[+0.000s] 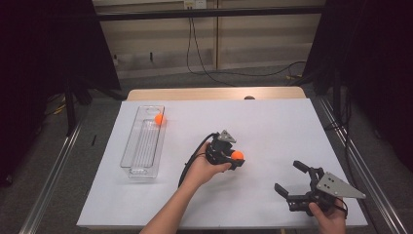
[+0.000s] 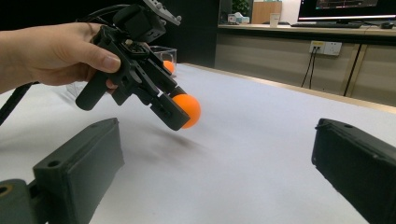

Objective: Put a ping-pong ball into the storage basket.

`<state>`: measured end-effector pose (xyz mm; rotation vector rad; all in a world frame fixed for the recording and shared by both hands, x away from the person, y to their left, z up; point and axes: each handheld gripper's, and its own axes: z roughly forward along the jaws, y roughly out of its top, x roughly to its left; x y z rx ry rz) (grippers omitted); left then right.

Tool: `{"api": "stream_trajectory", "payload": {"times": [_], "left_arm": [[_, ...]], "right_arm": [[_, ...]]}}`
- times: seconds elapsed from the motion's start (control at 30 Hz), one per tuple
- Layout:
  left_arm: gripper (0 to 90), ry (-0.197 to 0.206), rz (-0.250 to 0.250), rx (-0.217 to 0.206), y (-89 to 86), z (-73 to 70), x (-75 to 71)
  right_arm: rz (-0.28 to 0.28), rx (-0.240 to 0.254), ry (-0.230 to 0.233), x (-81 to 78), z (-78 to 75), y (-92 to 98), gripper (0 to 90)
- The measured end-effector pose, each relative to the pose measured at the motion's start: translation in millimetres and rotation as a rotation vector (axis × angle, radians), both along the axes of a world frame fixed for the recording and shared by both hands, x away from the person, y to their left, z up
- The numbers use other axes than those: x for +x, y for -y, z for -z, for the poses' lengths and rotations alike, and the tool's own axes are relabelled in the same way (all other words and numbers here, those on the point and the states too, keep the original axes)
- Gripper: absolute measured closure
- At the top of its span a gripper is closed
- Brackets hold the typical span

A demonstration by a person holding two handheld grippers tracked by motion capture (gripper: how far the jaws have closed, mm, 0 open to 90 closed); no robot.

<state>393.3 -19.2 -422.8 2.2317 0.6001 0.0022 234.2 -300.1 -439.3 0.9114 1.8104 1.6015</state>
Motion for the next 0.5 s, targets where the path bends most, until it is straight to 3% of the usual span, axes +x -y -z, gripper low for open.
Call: {"api": "stream_trajectory", "payload": {"times": [0.5], "left_arm": [[50.8, -0.010, -0.026, 0.005, -19.7, 2.9, -1.1]], "right_arm": [[0.003, 0.001, -0.003, -0.2, 0.5, -0.4, 1.2]]}}
